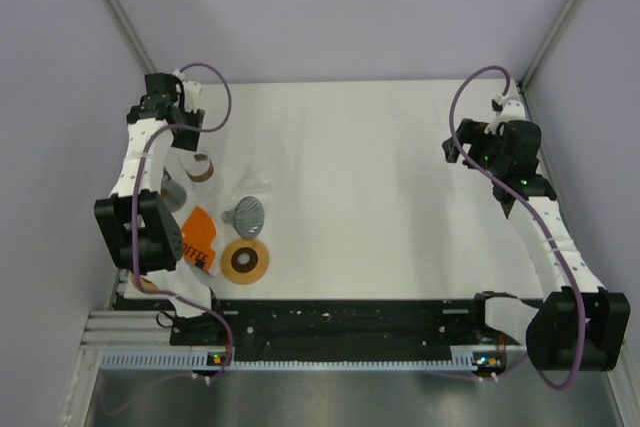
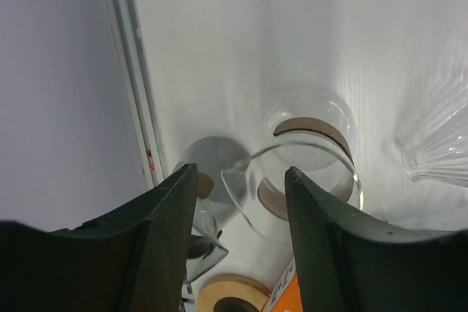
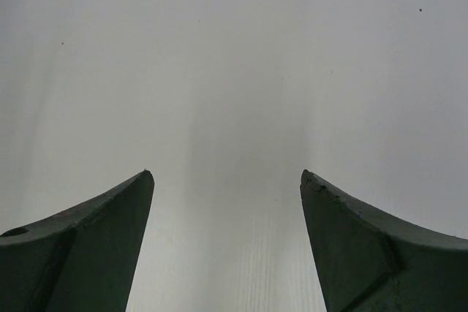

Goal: Place the coffee filter in the dripper

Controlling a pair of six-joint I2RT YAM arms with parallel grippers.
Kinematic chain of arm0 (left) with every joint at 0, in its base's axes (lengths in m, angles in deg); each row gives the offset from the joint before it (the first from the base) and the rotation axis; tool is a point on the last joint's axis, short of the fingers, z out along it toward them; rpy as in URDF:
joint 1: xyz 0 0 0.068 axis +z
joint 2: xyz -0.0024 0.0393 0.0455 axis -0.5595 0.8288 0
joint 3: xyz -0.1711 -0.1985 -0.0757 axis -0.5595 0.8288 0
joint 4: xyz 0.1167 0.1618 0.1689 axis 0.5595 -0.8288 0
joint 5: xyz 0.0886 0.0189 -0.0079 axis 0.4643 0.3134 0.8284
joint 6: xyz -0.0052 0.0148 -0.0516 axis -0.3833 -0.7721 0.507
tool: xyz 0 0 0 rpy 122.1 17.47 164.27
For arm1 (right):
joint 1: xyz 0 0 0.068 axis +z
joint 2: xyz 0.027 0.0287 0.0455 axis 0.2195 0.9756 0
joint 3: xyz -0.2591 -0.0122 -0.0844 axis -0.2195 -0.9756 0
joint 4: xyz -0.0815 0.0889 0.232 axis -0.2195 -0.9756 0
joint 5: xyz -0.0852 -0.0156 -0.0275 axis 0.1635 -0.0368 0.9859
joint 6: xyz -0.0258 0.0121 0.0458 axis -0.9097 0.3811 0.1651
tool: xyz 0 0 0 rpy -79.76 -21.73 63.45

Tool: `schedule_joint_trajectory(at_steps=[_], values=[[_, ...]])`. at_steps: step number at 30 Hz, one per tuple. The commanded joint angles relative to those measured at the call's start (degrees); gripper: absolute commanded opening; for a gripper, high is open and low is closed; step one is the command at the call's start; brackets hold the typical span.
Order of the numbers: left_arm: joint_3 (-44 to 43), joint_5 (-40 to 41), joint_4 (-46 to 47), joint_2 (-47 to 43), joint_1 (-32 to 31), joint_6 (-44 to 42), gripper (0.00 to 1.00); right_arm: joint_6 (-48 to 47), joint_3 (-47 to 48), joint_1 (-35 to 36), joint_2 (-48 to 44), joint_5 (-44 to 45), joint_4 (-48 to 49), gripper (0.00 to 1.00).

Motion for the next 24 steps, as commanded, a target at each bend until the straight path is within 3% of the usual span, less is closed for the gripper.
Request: schedule_joint_trajectory(at_steps=[1, 8, 10, 12, 14, 20, 24], values=[[-3.8, 1.5, -1.4, 5.1, 0.1, -1.1, 0.57, 1.1, 0.0, 0.4, -0.3, -1.9, 2.6, 0.81], [-5.4, -0.9, -4.8, 10.5, 0.1, -0.8, 0.47, 1.3, -0.6, 0.4, 0.0, -1.3, 3.9, 0.81], [-5.3, -1.1, -5.0, 11.0, 0.1, -0.5, 0.33, 1.4, -0.6, 0.4, 0.4, -1.1, 3.9, 0.81], [-5.2, -1.8, -5.1, 10.9, 0.1, 0.2, 0.12, 1.3, -0.7, 0.4, 0.5, -1.0, 3.8, 0.81], [-5.1, -1.8, -4.8, 9.8, 0.1, 0.9, 0.00, 1.5, -0.7, 0.4, 0.8, -1.0, 3.9, 0.81], [-6.7, -2.6, -3.1, 6.0, 0.1, 3.8, 0.00, 1.7, -0.6, 0.4, 1.1, -1.4, 4.0, 0.80], [-10.2, -15.9, -4.2, 2.1, -0.2, 8.4, 0.00, 1.9, -0.6, 0.4, 1.3, -2.4, 4.0, 0.80]])
